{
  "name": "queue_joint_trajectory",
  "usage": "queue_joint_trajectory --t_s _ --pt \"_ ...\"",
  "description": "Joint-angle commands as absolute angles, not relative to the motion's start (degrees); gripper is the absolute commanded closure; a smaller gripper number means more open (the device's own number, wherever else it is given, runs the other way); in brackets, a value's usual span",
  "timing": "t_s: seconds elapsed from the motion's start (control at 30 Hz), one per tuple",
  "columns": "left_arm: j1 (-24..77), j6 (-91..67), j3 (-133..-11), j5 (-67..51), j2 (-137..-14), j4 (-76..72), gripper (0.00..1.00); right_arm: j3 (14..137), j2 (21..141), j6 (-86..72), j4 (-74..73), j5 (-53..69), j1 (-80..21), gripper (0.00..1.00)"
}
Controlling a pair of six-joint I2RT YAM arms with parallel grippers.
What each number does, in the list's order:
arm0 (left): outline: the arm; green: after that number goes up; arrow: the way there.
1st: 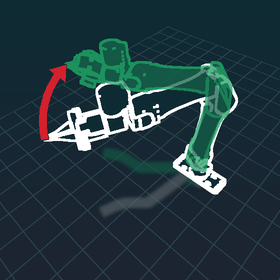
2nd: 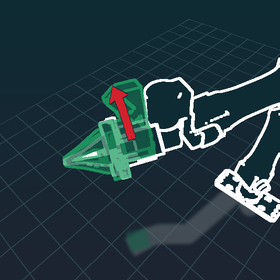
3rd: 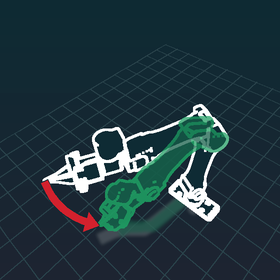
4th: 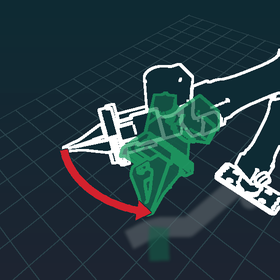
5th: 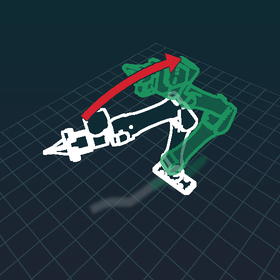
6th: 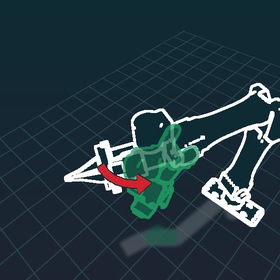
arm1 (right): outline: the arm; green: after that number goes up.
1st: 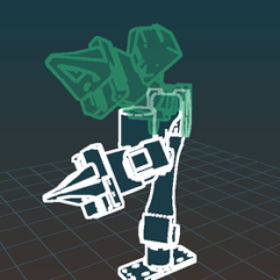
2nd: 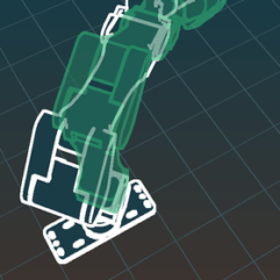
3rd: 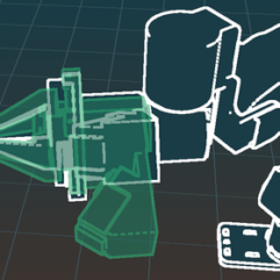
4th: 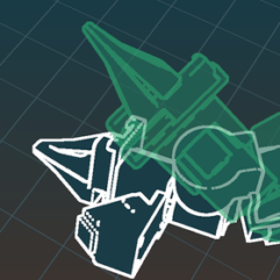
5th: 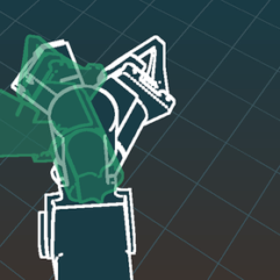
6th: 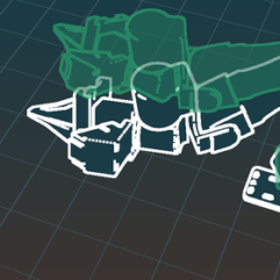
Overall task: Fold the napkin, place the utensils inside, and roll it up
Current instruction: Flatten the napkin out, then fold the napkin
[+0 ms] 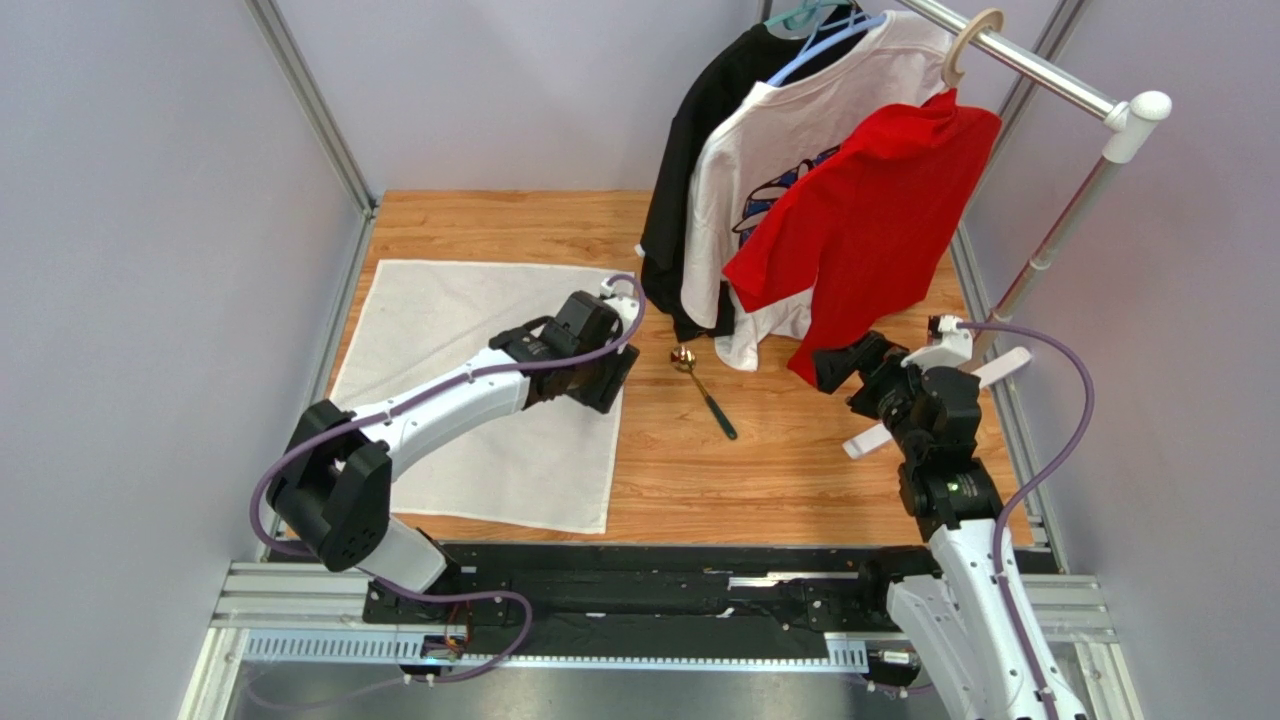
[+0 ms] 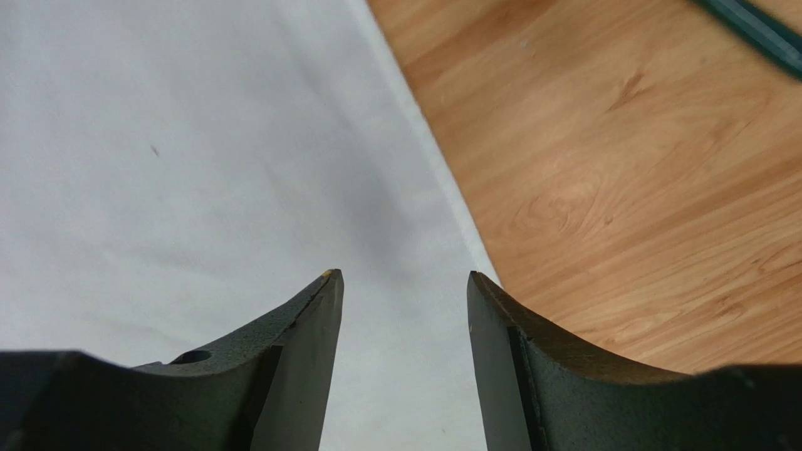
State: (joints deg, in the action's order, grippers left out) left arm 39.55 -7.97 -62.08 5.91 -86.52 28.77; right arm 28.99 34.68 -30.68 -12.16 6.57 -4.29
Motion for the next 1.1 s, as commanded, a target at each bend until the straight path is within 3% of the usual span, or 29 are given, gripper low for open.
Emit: queue_joint_trajectory --t_s 0.0,0.2,0.63,1.07 --pt "42.53 -18.88 -56.08 8.25 -80.35 31.73 0.4 29.88 33.22 -31.55 -10.9 7.12 -4.13 0.03" --pt "52.28 -25.4 -49.49 11.86 -76.56 28.31 0.4 29.79 33.84 -31.64 -10.72 7.56 -4.13 0.03" --pt "63.18 -35.67 -40.08 14.23 -77.43 23.11 0.41 29.71 34.1 -31.29 -11.08 6.94 -4.13 0.03" --pt "68.02 -41.92 -36.74 15.56 -75.67 23.12 0.43 29.62 34.8 -31.38 -11.07 7.21 -4.13 0.03"
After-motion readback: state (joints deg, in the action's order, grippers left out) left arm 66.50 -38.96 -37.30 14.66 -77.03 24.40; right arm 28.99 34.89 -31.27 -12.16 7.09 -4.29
